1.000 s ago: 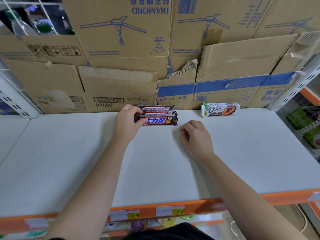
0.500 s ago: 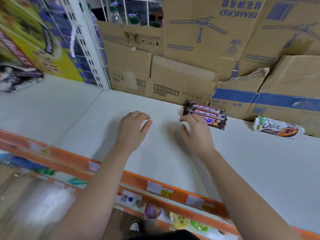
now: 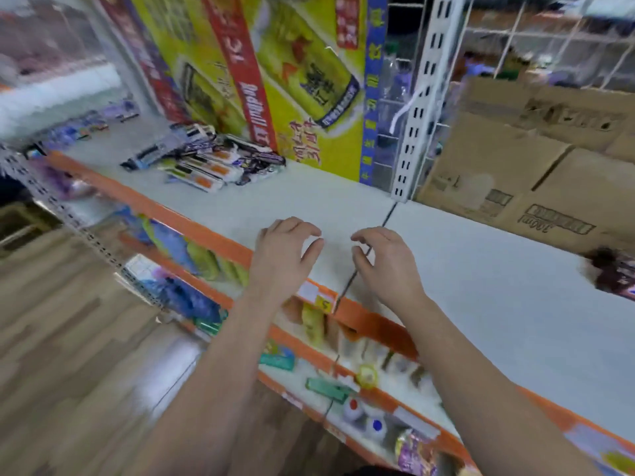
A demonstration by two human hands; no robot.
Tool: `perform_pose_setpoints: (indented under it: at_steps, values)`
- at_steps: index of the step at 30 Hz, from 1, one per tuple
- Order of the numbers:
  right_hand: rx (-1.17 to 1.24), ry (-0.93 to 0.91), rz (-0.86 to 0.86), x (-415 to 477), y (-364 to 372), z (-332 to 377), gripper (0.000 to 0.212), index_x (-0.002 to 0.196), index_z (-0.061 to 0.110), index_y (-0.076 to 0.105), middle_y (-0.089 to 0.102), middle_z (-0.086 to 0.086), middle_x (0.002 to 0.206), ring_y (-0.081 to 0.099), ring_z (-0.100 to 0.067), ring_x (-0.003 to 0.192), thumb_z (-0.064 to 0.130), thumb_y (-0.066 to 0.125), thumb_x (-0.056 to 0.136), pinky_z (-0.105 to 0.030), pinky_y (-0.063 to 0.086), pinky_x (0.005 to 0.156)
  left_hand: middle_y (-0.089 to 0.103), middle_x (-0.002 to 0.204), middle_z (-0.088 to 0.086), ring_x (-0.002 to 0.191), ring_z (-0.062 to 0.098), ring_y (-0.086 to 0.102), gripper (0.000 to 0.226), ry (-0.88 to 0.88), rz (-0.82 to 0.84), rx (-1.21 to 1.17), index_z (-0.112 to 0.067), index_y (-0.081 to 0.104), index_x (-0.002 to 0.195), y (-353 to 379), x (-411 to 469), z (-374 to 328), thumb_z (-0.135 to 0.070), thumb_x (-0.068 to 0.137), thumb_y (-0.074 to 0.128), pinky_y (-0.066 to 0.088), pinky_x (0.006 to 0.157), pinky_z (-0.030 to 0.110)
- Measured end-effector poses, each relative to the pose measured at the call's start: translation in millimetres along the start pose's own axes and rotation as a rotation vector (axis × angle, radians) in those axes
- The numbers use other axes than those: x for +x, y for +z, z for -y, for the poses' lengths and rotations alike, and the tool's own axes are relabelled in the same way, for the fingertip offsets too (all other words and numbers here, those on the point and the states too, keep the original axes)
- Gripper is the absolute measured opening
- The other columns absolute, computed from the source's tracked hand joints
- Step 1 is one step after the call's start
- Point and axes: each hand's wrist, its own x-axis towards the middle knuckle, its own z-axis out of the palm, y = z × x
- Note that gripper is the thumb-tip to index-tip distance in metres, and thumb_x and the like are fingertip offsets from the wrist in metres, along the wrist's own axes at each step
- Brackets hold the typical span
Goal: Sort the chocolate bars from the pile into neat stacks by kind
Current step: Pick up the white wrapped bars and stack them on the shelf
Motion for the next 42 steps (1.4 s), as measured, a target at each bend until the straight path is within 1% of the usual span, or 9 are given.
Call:
perform_pose_setpoints:
  at_steps: [4,9,15,20,25,30,35,37,42]
  values:
    - [0.023,0.016,0.032,39,50,50,0.023,0.102,0.013,0.066,0.065,-0.004,0.096,0.059,-0.024,0.092,0.023,0.053,0.086,-0.030,0.043,0.083,0.065,0.105,-0.003,0.099,0.025,0.058,0.029,-0.046,-0.006,0.034,-0.023,0.067,0.103,-31,5,71,-0.041,0.091,0.047,0.040,0.082,0.039]
    - [0.030,0.015,0.067,81,99,84,0.026,0.102,0.013,0.067,0.066,-0.004,0.095,0.059,-0.023,0.091,0.027,0.052,0.087,-0.030,0.044,0.082,0.065,0.105,-0.003,0.097,0.026,0.059,0.031,-0.070,0.000,0.031,-0.024,0.067,0.104,-50,19,138,-0.042,0.090,0.046,0.042,0.079,0.039]
    - [0.023,0.015,0.061,143,150,99,0.020,0.103,0.013,0.068,0.065,-0.004,0.098,0.058,-0.023,0.090,0.023,0.057,0.089,-0.029,0.043,0.079,0.065,0.108,0.000,0.102,0.027,0.057,0.023,-0.090,0.013,0.055,-0.021,0.067,0.108,-52,54,207,-0.033,0.093,0.054,0.040,0.083,0.040]
    - [0.006,0.013,0.079,196,185,110,0.018,0.100,0.011,0.069,0.066,-0.006,0.095,0.057,-0.022,0.089,0.020,0.059,0.089,-0.027,0.040,0.076,0.063,0.113,-0.002,0.110,0.025,0.055,0.024,-0.124,0.053,0.065,-0.023,0.065,0.112,-56,87,262,-0.033,0.094,0.052,0.041,0.090,0.043]
    - [-0.052,-0.002,0.148,240,218,116,0.021,0.102,0.012,0.071,0.067,-0.005,0.097,0.057,-0.024,0.094,0.024,0.057,0.091,-0.029,0.040,0.078,0.064,0.108,-0.003,0.104,0.024,0.056,0.018,-0.144,0.075,0.025,-0.025,0.065,0.107,-59,107,299,-0.030,0.094,0.053,0.042,0.088,0.045]
    - [-0.125,0.037,0.221,267,246,126,0.026,0.099,0.009,0.070,0.069,-0.010,0.099,0.058,-0.028,0.096,0.031,0.062,0.088,-0.038,0.046,0.083,0.065,0.103,-0.002,0.100,0.027,0.057,0.015,-0.144,0.059,-0.003,-0.023,0.066,0.103,-59,122,341,-0.026,0.092,0.056,0.044,0.085,0.045]
    - [-0.138,0.209,0.204,276,257,137,0.043,0.115,0.015,0.066,0.067,-0.006,0.113,0.052,-0.025,0.106,0.041,0.070,0.080,-0.030,0.037,0.086,0.066,0.097,0.000,0.091,0.027,0.059,0.023,-0.043,0.094,-0.067,-0.020,0.067,0.100,-57,153,384,-0.034,0.090,0.052,0.049,0.078,0.045]
    - [-0.131,0.281,0.206,277,258,141,0.051,0.119,0.015,0.063,0.064,-0.006,0.117,0.049,-0.023,0.111,0.042,0.073,0.077,-0.029,0.035,0.088,0.065,0.097,0.001,0.091,0.027,0.059,0.022,0.006,0.114,-0.087,-0.019,0.067,0.100,-59,163,391,-0.032,0.090,0.053,0.049,0.080,0.045]
    - [-0.126,0.365,0.198,274,260,153,0.057,0.123,0.014,0.060,0.055,-0.006,0.108,0.049,-0.022,0.106,0.038,0.077,0.074,-0.026,0.034,0.085,0.063,0.096,-0.002,0.085,0.023,0.059,0.024,0.113,0.165,-0.146,-0.021,0.066,0.100,-60,183,406,-0.034,0.090,0.049,0.050,0.075,0.043]
